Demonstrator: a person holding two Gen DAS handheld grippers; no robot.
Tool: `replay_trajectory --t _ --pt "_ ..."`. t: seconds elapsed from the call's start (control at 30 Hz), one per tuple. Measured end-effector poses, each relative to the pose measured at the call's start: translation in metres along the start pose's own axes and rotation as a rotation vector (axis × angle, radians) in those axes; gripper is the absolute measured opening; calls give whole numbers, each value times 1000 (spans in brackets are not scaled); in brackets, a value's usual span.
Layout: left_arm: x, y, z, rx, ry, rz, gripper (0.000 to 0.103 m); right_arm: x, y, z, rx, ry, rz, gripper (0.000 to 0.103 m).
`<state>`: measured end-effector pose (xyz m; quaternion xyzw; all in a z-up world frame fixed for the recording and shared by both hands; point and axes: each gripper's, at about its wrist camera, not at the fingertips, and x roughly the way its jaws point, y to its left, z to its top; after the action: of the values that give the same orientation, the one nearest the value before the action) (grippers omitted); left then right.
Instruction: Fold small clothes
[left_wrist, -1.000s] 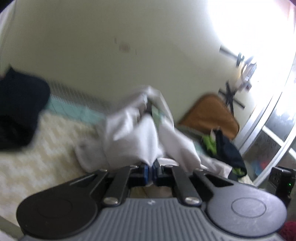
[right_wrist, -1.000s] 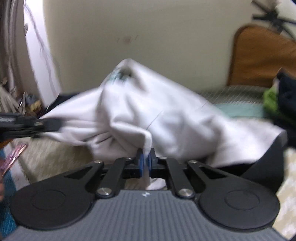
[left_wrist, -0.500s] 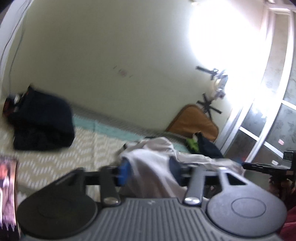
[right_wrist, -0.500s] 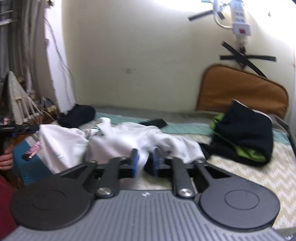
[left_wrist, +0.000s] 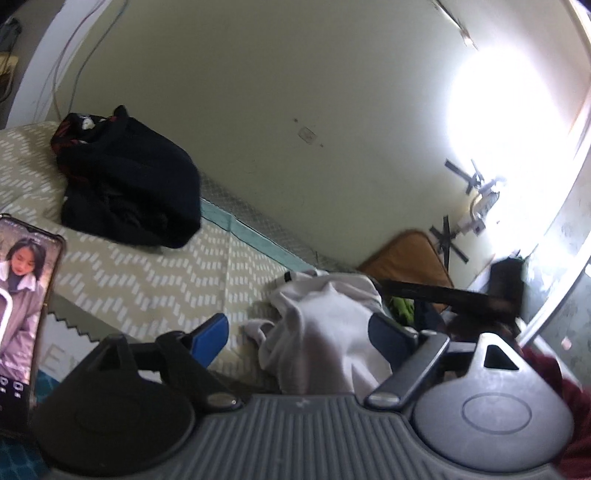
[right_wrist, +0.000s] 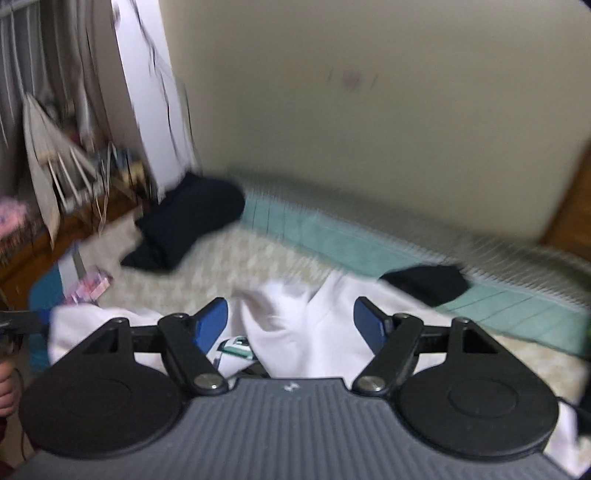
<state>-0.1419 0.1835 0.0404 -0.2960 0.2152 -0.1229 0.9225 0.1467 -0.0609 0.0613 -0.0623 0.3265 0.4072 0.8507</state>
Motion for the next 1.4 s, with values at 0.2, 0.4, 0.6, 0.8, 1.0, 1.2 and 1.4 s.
replay_trajectory --t 0.2,0.4,0.6,0.8,1.0,1.2,1.4 --pt "22 -25 -5 83 43 -72 85 -44 18 0 -105 -83 -38 7" --pt "53 -84 -22 303 147 -276 82 -202 -25 -39 -8 -392 -319 7" --pt "74 -107 -33 445 273 -347 82 -260 -67 -153 296 -334 -434 7" --pt "107 -87 45 375 225 -247 89 -253 -70 -235 538 -351 -372 8" --pt "169 -88 56 278 294 -224 89 -253 -68 -246 623 -385 -378 45" --pt "199 -135 -2 420 471 -279 6 -288 -73 -228 637 -535 -401 64" --pt "116 -155 -43 620 524 -522 5 -248 -80 -181 494 -476 -349 70"
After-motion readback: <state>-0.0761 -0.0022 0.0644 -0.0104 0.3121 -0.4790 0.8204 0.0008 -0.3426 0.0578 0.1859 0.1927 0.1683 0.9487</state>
